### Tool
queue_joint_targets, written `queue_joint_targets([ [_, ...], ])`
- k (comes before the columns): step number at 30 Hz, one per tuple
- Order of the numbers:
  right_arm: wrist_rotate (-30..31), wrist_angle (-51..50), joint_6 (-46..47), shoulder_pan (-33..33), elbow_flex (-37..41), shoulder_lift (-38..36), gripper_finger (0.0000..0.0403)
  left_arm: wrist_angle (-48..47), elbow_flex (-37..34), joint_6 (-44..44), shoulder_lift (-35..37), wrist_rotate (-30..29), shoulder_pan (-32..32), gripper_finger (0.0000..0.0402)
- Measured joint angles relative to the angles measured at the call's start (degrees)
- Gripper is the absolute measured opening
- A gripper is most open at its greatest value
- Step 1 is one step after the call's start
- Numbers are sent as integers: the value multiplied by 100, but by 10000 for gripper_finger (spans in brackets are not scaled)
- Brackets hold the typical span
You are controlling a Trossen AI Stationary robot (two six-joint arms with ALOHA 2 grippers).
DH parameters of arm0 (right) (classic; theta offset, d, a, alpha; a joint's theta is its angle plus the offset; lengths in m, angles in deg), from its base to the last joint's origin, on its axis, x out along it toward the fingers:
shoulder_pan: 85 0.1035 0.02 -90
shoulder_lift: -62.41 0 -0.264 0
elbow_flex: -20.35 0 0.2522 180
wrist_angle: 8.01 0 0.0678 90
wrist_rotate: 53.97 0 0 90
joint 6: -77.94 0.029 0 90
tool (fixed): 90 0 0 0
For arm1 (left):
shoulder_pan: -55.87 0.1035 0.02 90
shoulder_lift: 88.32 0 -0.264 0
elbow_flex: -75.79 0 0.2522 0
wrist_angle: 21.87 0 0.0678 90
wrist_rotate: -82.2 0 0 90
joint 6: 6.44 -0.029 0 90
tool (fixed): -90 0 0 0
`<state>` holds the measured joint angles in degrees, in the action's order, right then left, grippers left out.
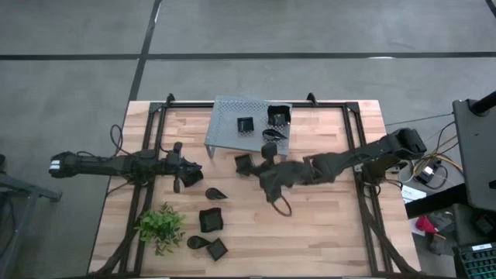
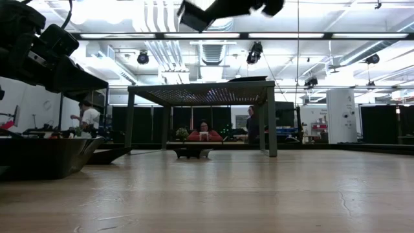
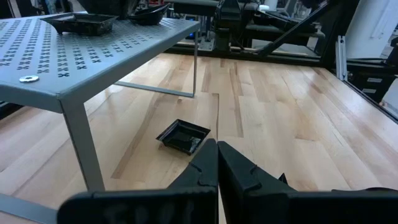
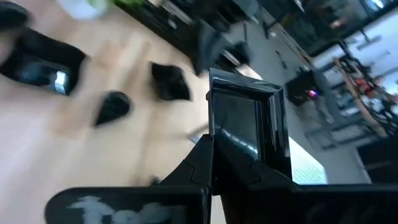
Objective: Pick & Place Mini shaped plates
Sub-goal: Stack the black square plate on top of the other black square plate on the shelf
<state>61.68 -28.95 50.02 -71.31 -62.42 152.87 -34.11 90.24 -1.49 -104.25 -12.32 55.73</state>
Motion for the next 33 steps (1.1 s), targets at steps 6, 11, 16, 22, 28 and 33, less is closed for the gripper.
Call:
queue_joint_targets([
  [6,-7,-50,-641,-715,0,44,8,-1,0,0,0,0,1,0],
  [11,-464,-182,-658,-1438,4,57,8,-2,-1,0,0,0,0,0],
  [16,-934,-100,-589,-2024,2,57,8,-2,0,0,0,0,2,0],
  [22,-1250,22,-671,-2419,7,178,8,-2,-2,0,4,0,0,0],
  [28,-1252,37,-530,-2529,-169,431,8,-3,-1,0,3,-1,1,0],
  [33,-1257,-152,-509,-2519,-467,714,8,-6,-2,0,-35,0,2,0],
])
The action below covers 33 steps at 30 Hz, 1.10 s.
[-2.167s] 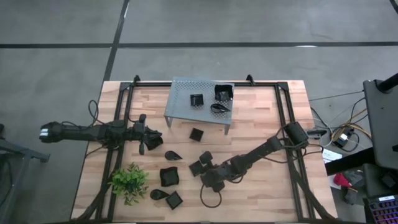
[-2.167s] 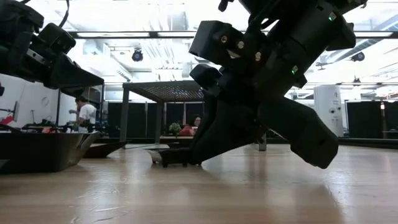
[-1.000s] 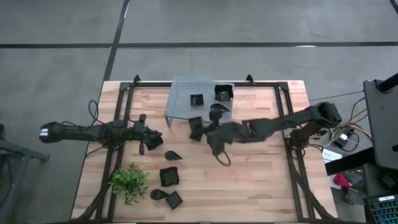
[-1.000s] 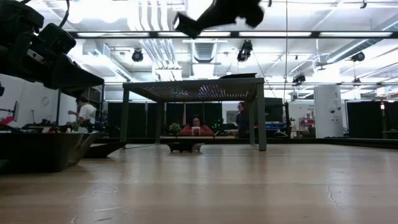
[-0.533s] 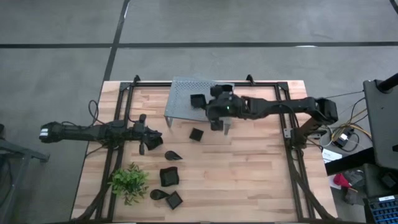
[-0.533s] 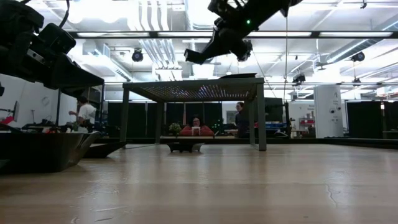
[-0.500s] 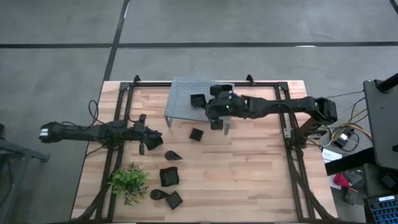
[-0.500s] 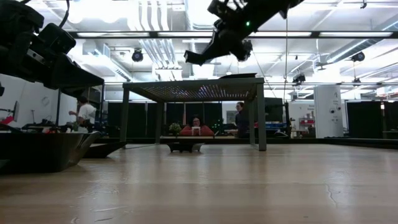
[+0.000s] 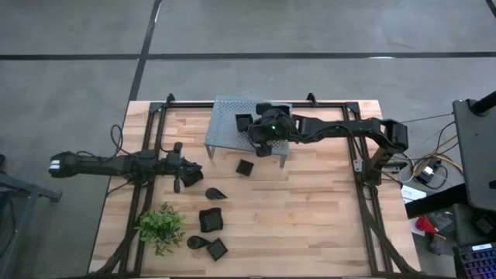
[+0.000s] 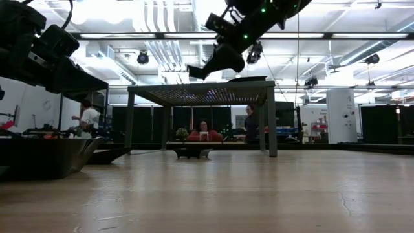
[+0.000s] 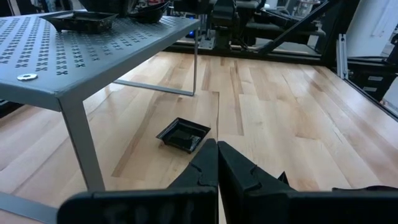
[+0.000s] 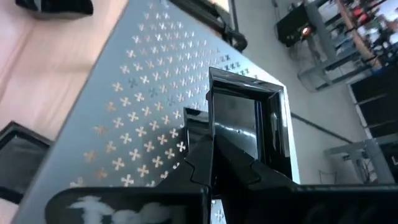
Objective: Pick & Place Mini shaped plates
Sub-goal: Stack the black square plate on top of the other black square plate on the shelf
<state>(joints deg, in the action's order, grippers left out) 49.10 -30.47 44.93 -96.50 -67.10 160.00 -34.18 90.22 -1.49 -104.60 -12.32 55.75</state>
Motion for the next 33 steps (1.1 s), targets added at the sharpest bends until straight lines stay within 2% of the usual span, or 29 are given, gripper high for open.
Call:
queue_joint_targets([
  [8,35,-608,356,-49,-647,360,8,2,2,0,-34,0,-2,0],
  [15,69,-1232,425,-146,-892,543,8,2,2,0,-50,0,-1,0],
  [33,206,-1210,174,-167,-890,554,9,2,1,0,-52,-1,-1,0],
])
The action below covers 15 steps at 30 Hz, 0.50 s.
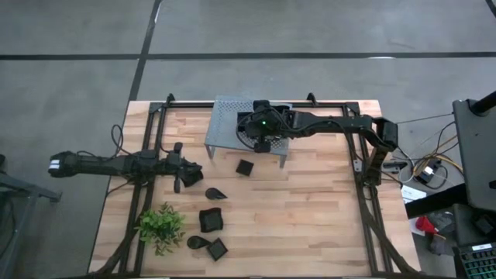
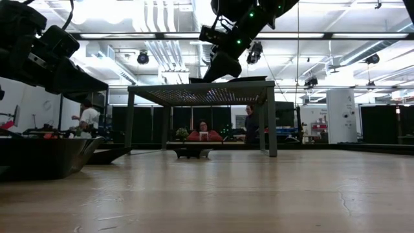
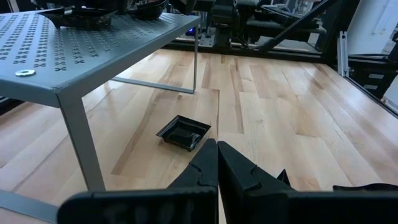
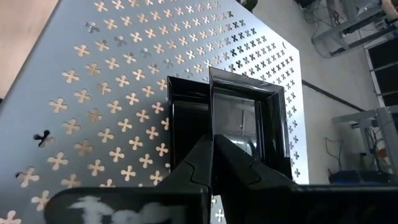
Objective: Pick & Place Mini shaped plates
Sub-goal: Stack the black square plate on top of the other black square plate on the shelf
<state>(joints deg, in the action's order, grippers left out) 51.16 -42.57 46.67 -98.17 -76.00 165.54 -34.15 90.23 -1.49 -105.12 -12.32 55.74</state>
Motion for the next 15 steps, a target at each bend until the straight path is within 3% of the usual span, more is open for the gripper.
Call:
queue_joint_targets([
  [15,-2,-4,85,94,7,-28,102,0,1,0,0,1,1,0],
])
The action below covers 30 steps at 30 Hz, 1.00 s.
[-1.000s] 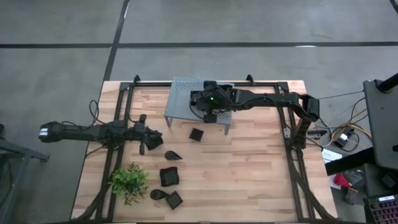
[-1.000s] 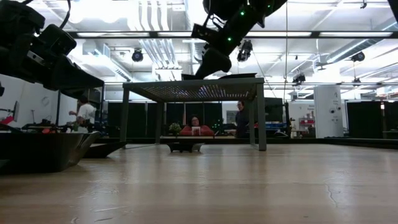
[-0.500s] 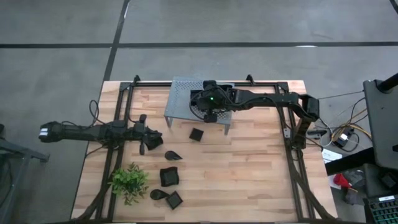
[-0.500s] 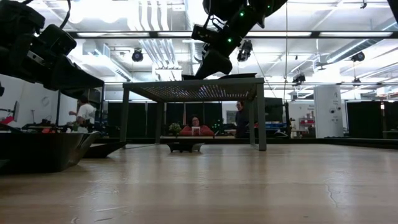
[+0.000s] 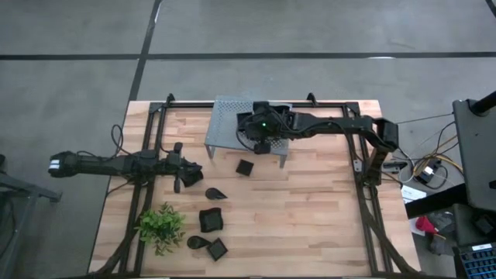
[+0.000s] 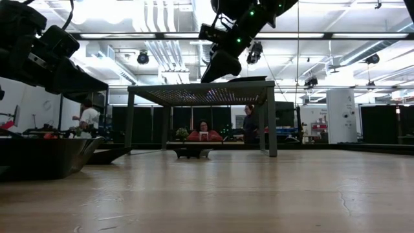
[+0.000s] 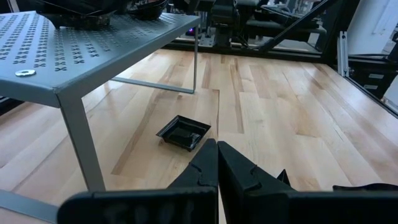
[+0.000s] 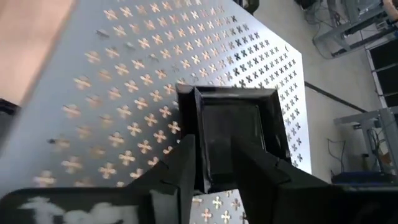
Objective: Pick & Place Mini shaped plates
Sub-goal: Stack the black square plate on top of the other black square plate on the shelf
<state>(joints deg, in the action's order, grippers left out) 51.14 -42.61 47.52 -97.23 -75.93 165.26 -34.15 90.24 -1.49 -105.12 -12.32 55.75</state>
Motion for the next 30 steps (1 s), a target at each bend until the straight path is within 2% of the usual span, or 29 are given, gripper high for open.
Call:
queue_joint_targets([
  [10,-96,33,-172,236,2,-150,112,0,-1,0,-2,-2,-1,0],
  [12,86,40,-173,236,2,-151,107,0,-1,0,-2,-2,-2,0],
  [16,427,100,-143,159,2,-155,92,0,-1,0,-2,-2,-2,0],
  [23,435,228,-340,148,-23,-160,59,0,-1,0,-2,-1,-1,0],
  [27,408,261,-423,35,-189,-163,20,0,0,0,-2,0,0,0],
  [30,413,272,-506,-82,-268,-162,11,0,-2,0,-2,-1,-2,0],
])
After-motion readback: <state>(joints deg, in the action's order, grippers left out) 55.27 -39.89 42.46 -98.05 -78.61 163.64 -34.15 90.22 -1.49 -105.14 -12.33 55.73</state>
